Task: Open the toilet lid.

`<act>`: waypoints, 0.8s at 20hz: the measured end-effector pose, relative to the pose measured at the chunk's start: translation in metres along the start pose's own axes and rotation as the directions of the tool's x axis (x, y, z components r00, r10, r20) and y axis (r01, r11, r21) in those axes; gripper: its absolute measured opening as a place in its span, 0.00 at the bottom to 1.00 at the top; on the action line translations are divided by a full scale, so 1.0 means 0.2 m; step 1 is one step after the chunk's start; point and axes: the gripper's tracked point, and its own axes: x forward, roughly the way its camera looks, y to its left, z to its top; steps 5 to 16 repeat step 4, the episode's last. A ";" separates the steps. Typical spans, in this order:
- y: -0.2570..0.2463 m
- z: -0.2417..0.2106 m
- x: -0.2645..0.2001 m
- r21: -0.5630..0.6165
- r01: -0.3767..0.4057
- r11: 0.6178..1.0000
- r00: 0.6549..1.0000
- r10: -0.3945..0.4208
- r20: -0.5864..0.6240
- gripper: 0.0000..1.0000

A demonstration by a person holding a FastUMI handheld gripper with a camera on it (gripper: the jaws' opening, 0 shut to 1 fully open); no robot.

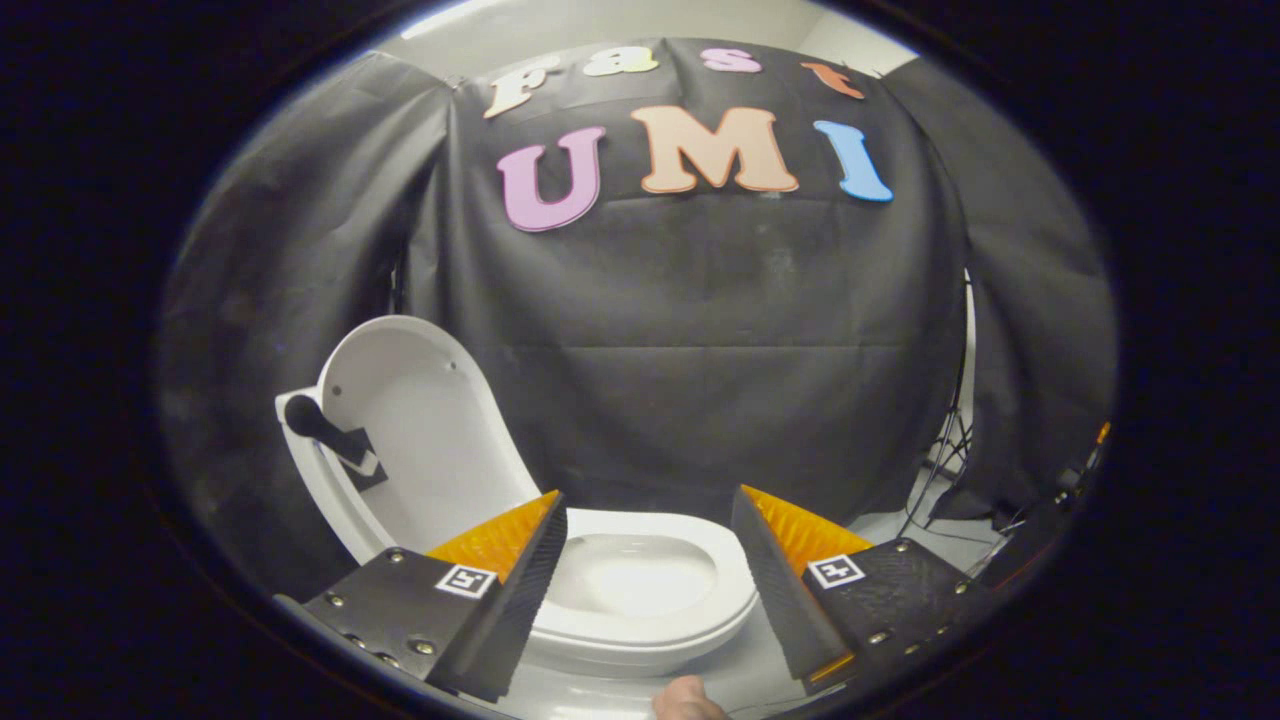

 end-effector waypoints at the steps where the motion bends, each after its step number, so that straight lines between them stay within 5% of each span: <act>1: -0.01 -0.01 -0.01 -0.053 0.031 0.998 0.999 -0.031 -0.009 0.97; 16: 0.03 -0.03 -0.02 -0.118 0.026 0.993 1.000 -0.024 0.017 0.97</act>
